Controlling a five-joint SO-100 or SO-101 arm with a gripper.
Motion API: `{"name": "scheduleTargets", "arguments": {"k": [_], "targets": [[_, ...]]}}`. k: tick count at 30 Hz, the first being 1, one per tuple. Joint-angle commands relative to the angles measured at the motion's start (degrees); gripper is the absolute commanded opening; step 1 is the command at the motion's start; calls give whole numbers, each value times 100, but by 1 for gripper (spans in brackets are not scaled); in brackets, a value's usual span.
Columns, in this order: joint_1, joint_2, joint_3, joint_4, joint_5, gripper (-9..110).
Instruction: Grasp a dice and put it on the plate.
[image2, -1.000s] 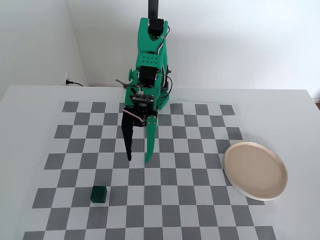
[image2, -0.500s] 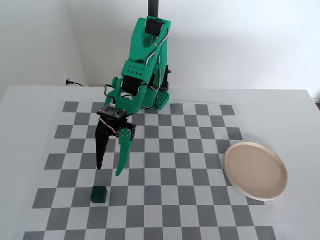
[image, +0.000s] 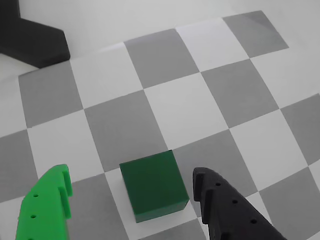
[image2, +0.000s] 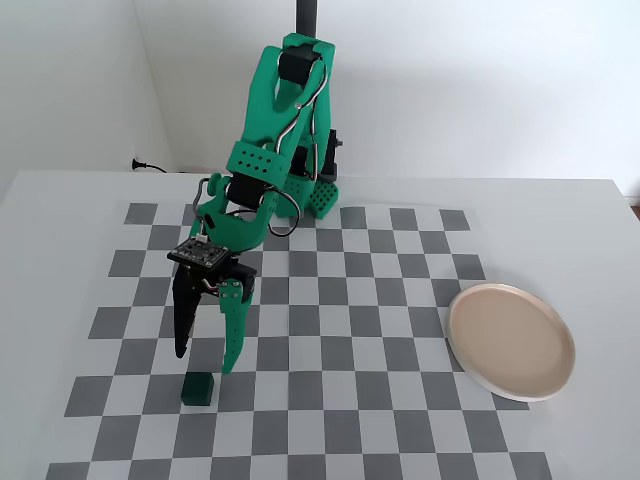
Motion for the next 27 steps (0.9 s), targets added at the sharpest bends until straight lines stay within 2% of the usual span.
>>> {"name": "scheduleTargets", "arguments": {"k": [1,27], "targets": [[0,-132,-563,-281,-97,21],[-35,-1723,-756,-1169,-26,22]]}}
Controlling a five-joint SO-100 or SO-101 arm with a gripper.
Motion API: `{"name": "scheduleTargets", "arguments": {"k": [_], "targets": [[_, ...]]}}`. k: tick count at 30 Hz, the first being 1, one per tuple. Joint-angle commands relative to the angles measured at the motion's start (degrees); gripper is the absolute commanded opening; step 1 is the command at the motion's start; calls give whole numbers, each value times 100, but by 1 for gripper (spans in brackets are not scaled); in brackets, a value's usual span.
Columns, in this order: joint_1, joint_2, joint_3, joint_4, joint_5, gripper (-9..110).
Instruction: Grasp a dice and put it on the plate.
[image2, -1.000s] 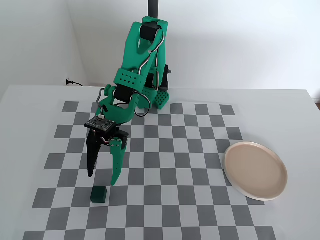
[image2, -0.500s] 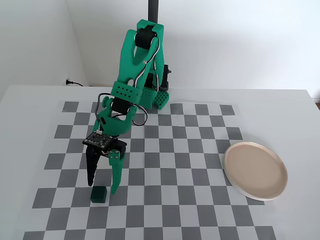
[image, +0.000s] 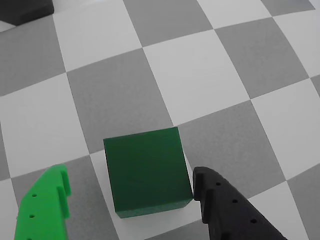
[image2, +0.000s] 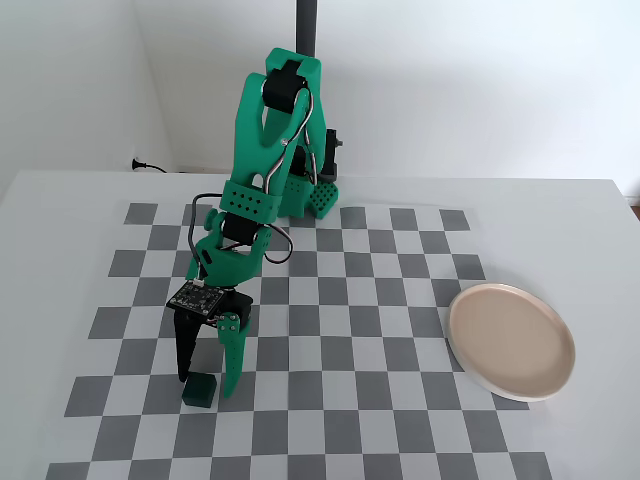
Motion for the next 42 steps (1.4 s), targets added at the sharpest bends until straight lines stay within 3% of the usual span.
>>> {"name": "scheduleTargets", "arguments": {"k": [1,16,23,30,42], "targets": [[-35,9,-413,-185,44,22],[-9,-686,-668,-501,70,20],[18,-747,-949,-343,246,13],[0,-747,-958,-378,281,-4],[-431,-176,-958,-589,123,-4]]}}
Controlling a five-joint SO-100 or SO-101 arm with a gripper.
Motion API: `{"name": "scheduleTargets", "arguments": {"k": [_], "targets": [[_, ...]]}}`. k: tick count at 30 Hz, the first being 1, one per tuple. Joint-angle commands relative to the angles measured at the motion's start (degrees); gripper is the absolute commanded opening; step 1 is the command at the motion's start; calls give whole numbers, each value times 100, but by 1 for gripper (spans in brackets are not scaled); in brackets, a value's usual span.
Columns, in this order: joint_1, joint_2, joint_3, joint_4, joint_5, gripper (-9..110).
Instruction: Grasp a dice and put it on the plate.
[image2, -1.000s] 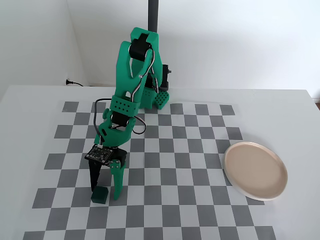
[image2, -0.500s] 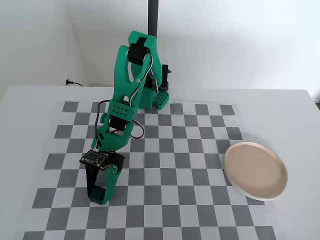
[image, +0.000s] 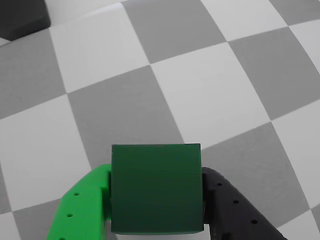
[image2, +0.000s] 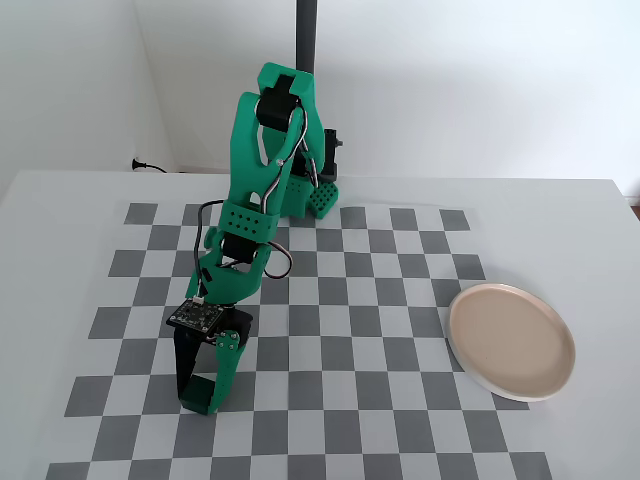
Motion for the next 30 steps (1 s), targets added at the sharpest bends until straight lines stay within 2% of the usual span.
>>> {"name": "scheduleTargets", "arguments": {"k": [1,10,20,30], "targets": [[-325,896,-431,220,-35,-4],[-1063,2417,-396,2127,202,-4],[-1767,3560,308,2162,387,-4],[-2892,4658,580,3146,615,-4]]}}
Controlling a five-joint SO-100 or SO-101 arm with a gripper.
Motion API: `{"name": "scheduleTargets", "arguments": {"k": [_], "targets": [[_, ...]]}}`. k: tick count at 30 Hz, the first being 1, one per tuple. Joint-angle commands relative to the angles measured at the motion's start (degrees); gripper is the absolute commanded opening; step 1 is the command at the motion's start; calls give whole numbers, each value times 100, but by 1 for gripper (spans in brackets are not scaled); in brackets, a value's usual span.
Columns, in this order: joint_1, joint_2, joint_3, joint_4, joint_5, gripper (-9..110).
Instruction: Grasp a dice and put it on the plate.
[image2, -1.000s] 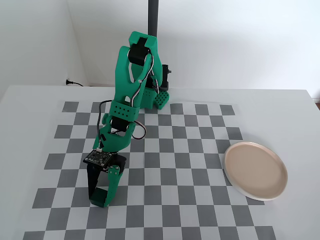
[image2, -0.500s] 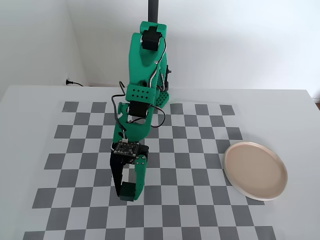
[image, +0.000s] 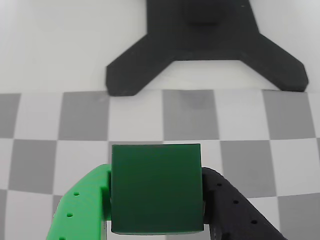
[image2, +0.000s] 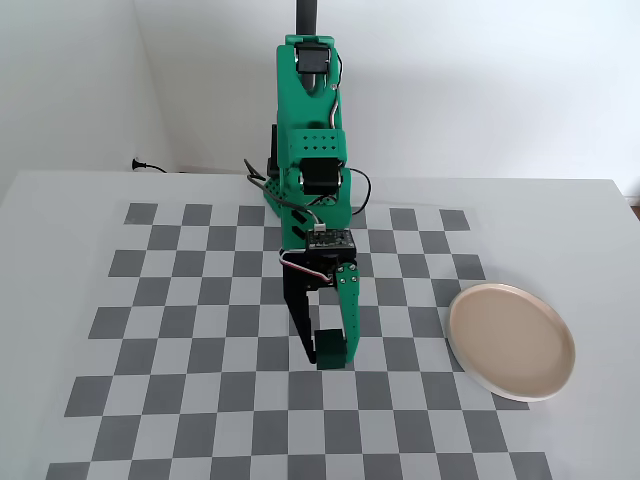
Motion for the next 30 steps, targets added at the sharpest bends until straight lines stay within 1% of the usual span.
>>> {"name": "scheduleTargets", "arguments": {"k": [1,10,16,23,30], "targets": [[-554,844,9,220,79,-4],[-1749,1327,105,826,334,-4],[-2399,1274,105,923,325,-4],[-3023,967,-26,853,325,-4],[-3516,246,-791,940,387,-4]]}}
